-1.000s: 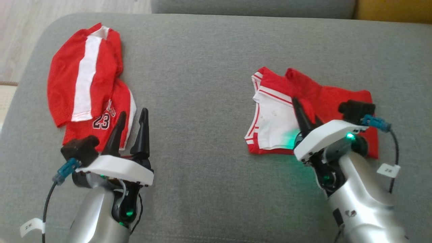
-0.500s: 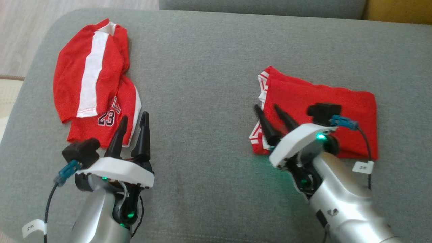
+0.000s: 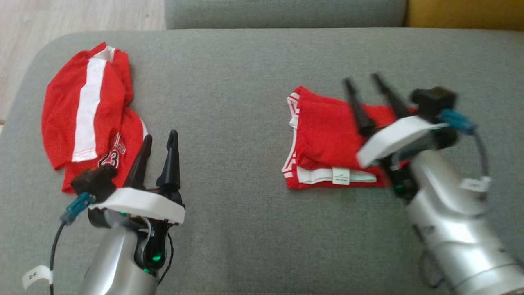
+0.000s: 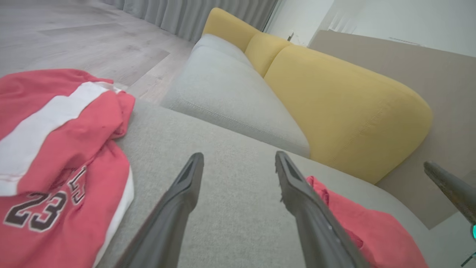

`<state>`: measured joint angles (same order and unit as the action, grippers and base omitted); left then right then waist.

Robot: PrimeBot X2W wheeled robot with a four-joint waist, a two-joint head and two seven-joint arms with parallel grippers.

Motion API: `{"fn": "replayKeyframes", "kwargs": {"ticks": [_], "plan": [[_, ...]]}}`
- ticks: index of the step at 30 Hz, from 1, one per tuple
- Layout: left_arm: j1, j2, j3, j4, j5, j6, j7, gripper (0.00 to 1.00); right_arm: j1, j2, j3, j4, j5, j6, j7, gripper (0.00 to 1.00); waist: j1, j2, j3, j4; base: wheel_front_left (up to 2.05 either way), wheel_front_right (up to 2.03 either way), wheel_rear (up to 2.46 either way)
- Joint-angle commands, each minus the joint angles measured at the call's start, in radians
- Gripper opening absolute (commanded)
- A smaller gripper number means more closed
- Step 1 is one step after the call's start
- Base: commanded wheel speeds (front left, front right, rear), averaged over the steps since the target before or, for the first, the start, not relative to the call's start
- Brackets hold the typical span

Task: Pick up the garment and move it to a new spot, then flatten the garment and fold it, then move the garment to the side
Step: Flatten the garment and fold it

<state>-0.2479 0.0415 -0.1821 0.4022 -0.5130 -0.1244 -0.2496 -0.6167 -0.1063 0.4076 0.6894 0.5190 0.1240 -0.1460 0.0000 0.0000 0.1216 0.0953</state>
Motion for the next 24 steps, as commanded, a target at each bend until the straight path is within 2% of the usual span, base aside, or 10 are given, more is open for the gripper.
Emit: {"fn": "replayKeyframes", "kwargs": {"ticks": [1,6,10,19,24], "plan": [[-0.028,0.009,0.033,-0.050,0.005,-0.006,-0.012,1.00,-0.014,-0.033,-0.028,-0.045,-0.069,0.007,-0.032,1.00,0.0000,0.0000,-0.008,-0.014,0.00,0.00,0.00],[-0.027,0.009,0.037,-0.090,0.002,0.002,-0.012,1.00,0.060,-0.094,-0.126,-0.123,-0.242,0.007,-0.077,1.00,0.0000,0.0000,-0.014,-0.033,0.00,0.00,0.00],[-0.017,0.009,0.033,-0.116,-0.001,0.010,-0.012,1.00,0.156,-0.097,-0.218,-0.204,-0.316,0.007,-0.097,1.00,0.0000,0.0000,-0.018,-0.043,0.00,0.00,0.00],[0.035,0.009,0.028,-0.170,0.019,0.025,-0.012,1.00,0.347,-0.009,-0.352,-0.358,-0.400,0.007,-0.112,1.00,0.0000,0.0000,-0.018,-0.070,0.00,0.00,0.00],[0.059,0.009,0.022,-0.179,0.012,0.031,-0.012,1.00,0.385,0.020,-0.376,-0.394,-0.421,0.007,-0.114,1.00,0.0000,0.0000,-0.013,-0.079,0.00,0.00,0.00]]}}
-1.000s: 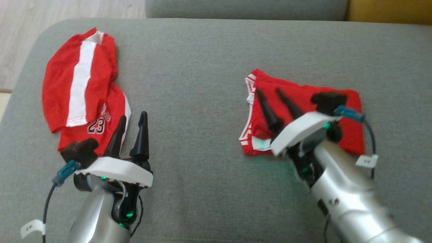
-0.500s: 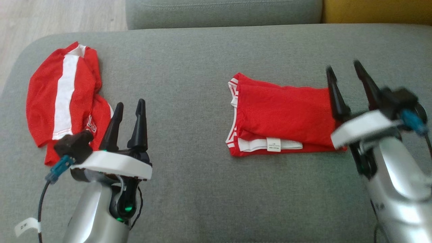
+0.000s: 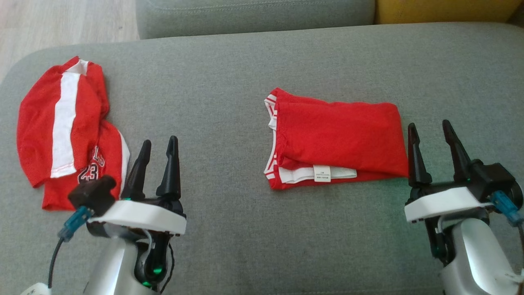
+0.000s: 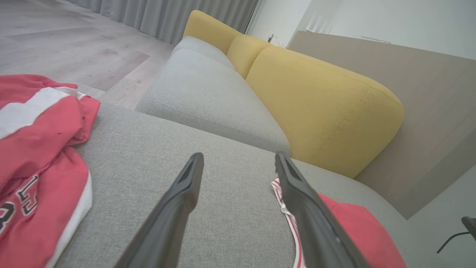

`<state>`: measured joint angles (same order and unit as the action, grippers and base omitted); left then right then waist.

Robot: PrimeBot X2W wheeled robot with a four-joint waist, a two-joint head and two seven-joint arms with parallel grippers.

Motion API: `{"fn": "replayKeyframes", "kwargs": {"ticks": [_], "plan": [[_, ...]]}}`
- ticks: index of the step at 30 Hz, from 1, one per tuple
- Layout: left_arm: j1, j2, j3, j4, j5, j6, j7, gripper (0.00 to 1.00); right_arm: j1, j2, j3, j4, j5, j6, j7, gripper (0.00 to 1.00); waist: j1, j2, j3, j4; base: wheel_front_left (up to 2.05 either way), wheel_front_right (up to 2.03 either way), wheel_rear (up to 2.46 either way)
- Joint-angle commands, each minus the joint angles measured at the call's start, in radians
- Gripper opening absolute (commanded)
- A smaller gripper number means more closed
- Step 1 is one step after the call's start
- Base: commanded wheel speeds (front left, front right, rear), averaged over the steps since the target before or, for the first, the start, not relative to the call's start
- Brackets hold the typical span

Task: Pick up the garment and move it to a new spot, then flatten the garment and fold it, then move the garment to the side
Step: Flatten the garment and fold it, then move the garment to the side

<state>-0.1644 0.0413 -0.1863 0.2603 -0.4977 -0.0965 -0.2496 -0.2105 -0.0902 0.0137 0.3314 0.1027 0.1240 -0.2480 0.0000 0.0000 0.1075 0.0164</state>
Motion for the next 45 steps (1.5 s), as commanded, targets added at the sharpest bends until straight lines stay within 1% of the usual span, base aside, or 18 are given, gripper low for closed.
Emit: {"fn": "replayKeyframes", "kwargs": {"ticks": [1,10,15,17,22,24,27,30,37,41,42,43,45], "plan": [[-0.023,0.009,0.026,-0.040,-0.003,0.004,-0.012,1.00,-0.016,0.009,0.015,-0.042,-0.008,0.007,-0.012,1.00,0.0000,0.0000,0.002,-0.001,0.00,0.00,0.00],[-0.019,0.009,0.031,-0.043,0.003,0.007,-0.012,1.00,-0.003,0.027,0.005,-0.057,-0.024,0.007,-0.013,1.00,0.0000,0.0000,0.000,0.002,0.00,0.00,0.00],[-0.018,0.009,0.022,-0.039,0.001,0.005,-0.012,1.00,-0.006,0.030,0.001,-0.051,-0.029,0.007,-0.012,1.00,0.0000,0.0000,0.007,0.008,0.00,0.00,0.00],[-0.022,0.009,0.018,-0.038,0.000,0.004,-0.012,1.00,-0.013,0.031,-0.012,-0.040,-0.035,0.007,0.004,1.00,0.0000,0.0000,0.021,0.011,0.00,0.00,0.00],[-0.042,0.009,0.006,-0.032,0.004,0.002,-0.012,1.00,-0.064,0.037,-0.061,0.015,0.002,0.007,0.082,1.00,0.0000,0.0000,0.068,0.018,0.00,0.00,0.00],[-0.060,0.009,-0.005,-0.028,0.003,0.001,-0.012,1.00,-0.104,0.039,-0.088,0.063,0.029,0.007,0.143,1.00,0.0000,0.0000,0.099,0.028,0.00,0.00,0.00],[-0.080,0.009,-0.017,-0.026,0.000,0.000,-0.012,1.00,-0.147,0.039,-0.089,0.103,0.079,0.007,0.179,1.00,0.0000,0.0000,0.131,0.038,0.00,0.00,0.00],[-0.099,0.009,-0.028,-0.022,-0.001,-0.001,-0.012,1.00,-0.180,0.040,-0.090,0.147,0.103,0.007,0.204,1.00,0.0000,0.0000,0.156,0.048,0.00,0.00,0.00],[-0.121,0.009,-0.034,-0.017,-0.007,-0.003,-0.012,1.00,-0.220,0.040,-0.096,0.243,0.094,0.007,0.223,1.00,0.0000,0.0000,0.180,0.063,0.00,0.00,0.00],[-0.123,0.009,-0.031,-0.016,-0.005,-0.003,-0.012,1.00,-0.231,0.040,-0.081,0.279,0.103,0.007,0.232,1.00,0.0000,0.0000,0.186,0.062,0.00,0.00,0.00],[-0.124,0.009,-0.030,-0.015,-0.004,-0.003,-0.012,1.00,-0.234,0.040,-0.063,0.288,0.117,0.007,0.236,0.92,0.0000,0.0000,0.186,0.061,0.00,0.00,0.00],[-0.124,0.009,-0.029,-0.014,-0.004,-0.003,-0.012,1.00,-0.237,0.040,-0.040,0.290,0.131,0.007,0.233,0.00,0.0000,0.0000,0.185,0.060,0.00,0.00,0.00],[-0.125,0.009,-0.025,-0.013,-0.017,-0.004,-0.012,1.00,-0.238,0.040,0.007,0.279,0.136,0.007,0.217,0.00,0.0000,0.0000,0.181,0.054,0.00,0.00,0.00]]}}
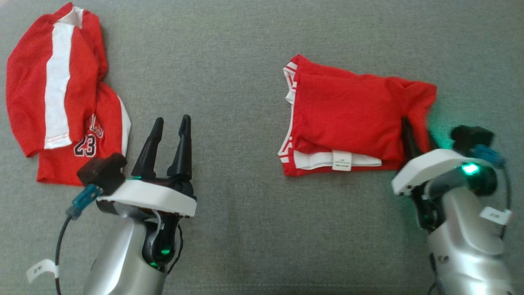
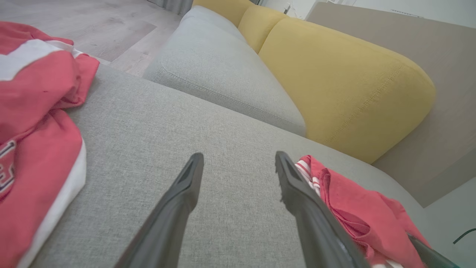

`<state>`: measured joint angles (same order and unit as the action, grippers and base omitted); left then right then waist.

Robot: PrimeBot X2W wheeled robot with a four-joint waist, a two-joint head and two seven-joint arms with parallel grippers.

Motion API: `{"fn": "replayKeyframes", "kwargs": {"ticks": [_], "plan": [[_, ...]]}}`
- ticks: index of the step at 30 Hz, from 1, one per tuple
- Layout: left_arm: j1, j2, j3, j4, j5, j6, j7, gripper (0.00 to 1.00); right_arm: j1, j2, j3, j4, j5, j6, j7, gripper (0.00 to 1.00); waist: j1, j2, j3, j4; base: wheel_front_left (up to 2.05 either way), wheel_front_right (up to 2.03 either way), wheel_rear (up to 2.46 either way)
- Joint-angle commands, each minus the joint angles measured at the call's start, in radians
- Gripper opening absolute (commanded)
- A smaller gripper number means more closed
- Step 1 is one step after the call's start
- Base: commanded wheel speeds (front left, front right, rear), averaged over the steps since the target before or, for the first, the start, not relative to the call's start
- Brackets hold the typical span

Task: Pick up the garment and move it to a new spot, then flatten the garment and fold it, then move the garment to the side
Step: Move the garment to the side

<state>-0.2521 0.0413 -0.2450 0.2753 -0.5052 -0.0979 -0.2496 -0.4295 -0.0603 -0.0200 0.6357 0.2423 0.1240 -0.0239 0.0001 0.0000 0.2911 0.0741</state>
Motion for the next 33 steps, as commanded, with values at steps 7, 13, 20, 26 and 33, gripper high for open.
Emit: {"fn": "replayKeyframes", "kwargs": {"ticks": [7,13,20,26,33], "plan": [[-0.039,0.009,0.043,-0.028,-0.024,-0.002,-0.012,1.00,-0.036,-0.103,0.110,-0.096,-0.133,0.007,-0.053,0.00,-0.0001,0.0000,-0.015,-0.034,0.00,0.00,0.00],[-0.045,0.009,0.049,-0.037,-0.024,-0.001,-0.012,1.00,-0.068,-0.290,0.136,-0.193,-0.210,0.007,-0.042,0.00,-0.0001,0.0000,0.009,-0.060,0.00,0.00,0.00],[-0.089,0.009,0.047,-0.041,-0.017,-0.010,-0.012,1.00,-0.108,-0.536,0.080,-0.200,-0.182,0.007,-0.003,0.00,-0.0001,0.0000,0.082,-0.065,0.00,0.00,0.00],[-0.120,0.009,0.058,-0.035,-0.007,-0.016,-0.012,1.00,-0.130,-0.602,-0.055,-0.155,-0.158,0.007,0.047,0.00,-0.0001,0.0000,0.123,-0.056,0.00,0.00,0.00],[-0.129,0.009,0.066,-0.028,-0.002,-0.022,-0.012,1.00,-0.120,-0.579,-0.154,-0.170,-0.152,0.007,0.064,0.00,-0.0001,0.0000,0.131,-0.048,0.00,0.00,0.00]]}}
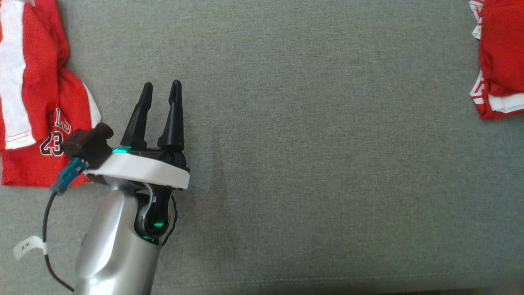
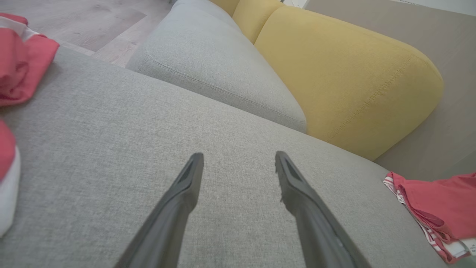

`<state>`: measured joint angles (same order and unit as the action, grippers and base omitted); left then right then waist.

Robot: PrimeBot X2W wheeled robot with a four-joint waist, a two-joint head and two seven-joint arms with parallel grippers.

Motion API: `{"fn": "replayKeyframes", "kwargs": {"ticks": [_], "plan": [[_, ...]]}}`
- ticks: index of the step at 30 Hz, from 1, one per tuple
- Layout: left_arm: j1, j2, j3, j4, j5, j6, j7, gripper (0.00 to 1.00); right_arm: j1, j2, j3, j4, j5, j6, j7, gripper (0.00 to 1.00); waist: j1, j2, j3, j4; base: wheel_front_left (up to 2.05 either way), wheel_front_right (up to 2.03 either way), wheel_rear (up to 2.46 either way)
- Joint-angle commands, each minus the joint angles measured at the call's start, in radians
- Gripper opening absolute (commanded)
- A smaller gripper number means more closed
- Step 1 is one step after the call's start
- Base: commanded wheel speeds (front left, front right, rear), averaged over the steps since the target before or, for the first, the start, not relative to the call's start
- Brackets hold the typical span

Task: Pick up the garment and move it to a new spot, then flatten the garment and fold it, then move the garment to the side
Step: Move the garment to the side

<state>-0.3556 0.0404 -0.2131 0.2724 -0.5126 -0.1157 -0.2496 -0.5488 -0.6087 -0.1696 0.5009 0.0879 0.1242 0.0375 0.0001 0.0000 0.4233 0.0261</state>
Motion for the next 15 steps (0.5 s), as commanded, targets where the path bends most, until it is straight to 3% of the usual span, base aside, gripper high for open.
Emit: {"fn": "replayKeyframes", "kwargs": {"ticks": [1,4,6,7,8,10,15], "plan": [[-0.025,0.010,0.035,-0.024,0.005,-0.004,-0.012,1.00,0.001,-0.029,-0.011,-0.038,-0.001,0.007,0.005,0.00,-0.0001,0.0000,-0.002,0.000,0.00,0.00,0.00],[-0.024,0.010,0.031,-0.020,0.001,-0.005,-0.012,1.00,0.006,-0.020,-0.019,-0.045,-0.002,0.007,0.009,0.00,-0.0001,0.0000,-0.007,0.000,0.00,0.00,0.00],[-0.024,0.010,0.030,-0.019,-0.002,-0.006,-0.012,1.00,0.010,-0.013,-0.019,-0.053,0.010,0.007,0.008,0.63,-0.0001,0.0000,-0.010,-0.001,0.00,0.00,0.00],[-0.024,0.010,0.030,-0.019,-0.002,-0.006,-0.012,1.00,0.010,-0.013,-0.019,-0.053,0.010,0.007,0.008,0.63,-0.0001,0.0000,-0.010,-0.001,0.00,0.00,0.00],[-0.024,0.010,0.030,-0.019,-0.003,-0.006,-0.012,1.00,0.012,-0.011,-0.019,-0.055,0.015,0.007,0.011,0.80,-0.0001,0.0000,-0.012,-0.002,0.00,0.00,0.00],[-0.024,0.010,0.030,-0.018,-0.004,-0.006,-0.012,1.00,0.017,-0.008,-0.015,-0.060,0.031,0.007,0.017,0.98,-0.0001,0.0000,-0.016,-0.003,0.00,0.00,0.00],[-0.016,0.010,0.033,-0.011,-0.007,-0.007,-0.012,1.00,0.011,0.012,-0.016,-0.102,0.059,0.007,0.006,1.00,-0.0001,0.0000,-0.037,-0.005,0.00,0.00,0.00]]}}
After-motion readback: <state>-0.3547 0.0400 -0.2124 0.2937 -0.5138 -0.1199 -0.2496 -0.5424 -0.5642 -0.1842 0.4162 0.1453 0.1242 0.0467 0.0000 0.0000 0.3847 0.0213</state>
